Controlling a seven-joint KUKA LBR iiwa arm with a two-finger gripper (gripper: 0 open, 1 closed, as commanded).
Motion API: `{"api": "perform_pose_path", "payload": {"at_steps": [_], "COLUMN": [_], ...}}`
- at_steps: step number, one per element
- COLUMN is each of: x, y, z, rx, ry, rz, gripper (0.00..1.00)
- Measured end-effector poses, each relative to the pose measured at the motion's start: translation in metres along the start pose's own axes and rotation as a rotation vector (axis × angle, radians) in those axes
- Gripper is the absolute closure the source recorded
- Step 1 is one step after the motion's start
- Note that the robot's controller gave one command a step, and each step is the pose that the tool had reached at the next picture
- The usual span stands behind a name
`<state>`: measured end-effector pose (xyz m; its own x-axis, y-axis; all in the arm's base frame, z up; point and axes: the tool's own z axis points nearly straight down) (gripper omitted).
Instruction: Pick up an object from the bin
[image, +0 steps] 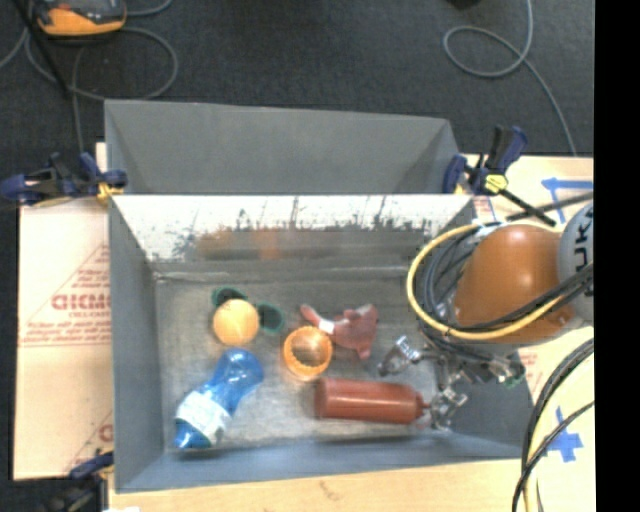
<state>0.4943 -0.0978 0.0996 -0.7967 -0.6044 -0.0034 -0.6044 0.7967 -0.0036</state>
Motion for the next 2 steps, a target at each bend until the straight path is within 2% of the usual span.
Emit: {"api": "perform_pose_path", "payload": {"at_steps": [1, 2], "x": [-0.01, -0.022], "y": [0.013, 0.029], "z": [0.005, 0.014], "rx": [-0.001, 0.005], "ry": [0.0, -0.004], "rz": [-0.35, -0.543], "gripper": [0.0, 0.0]}}
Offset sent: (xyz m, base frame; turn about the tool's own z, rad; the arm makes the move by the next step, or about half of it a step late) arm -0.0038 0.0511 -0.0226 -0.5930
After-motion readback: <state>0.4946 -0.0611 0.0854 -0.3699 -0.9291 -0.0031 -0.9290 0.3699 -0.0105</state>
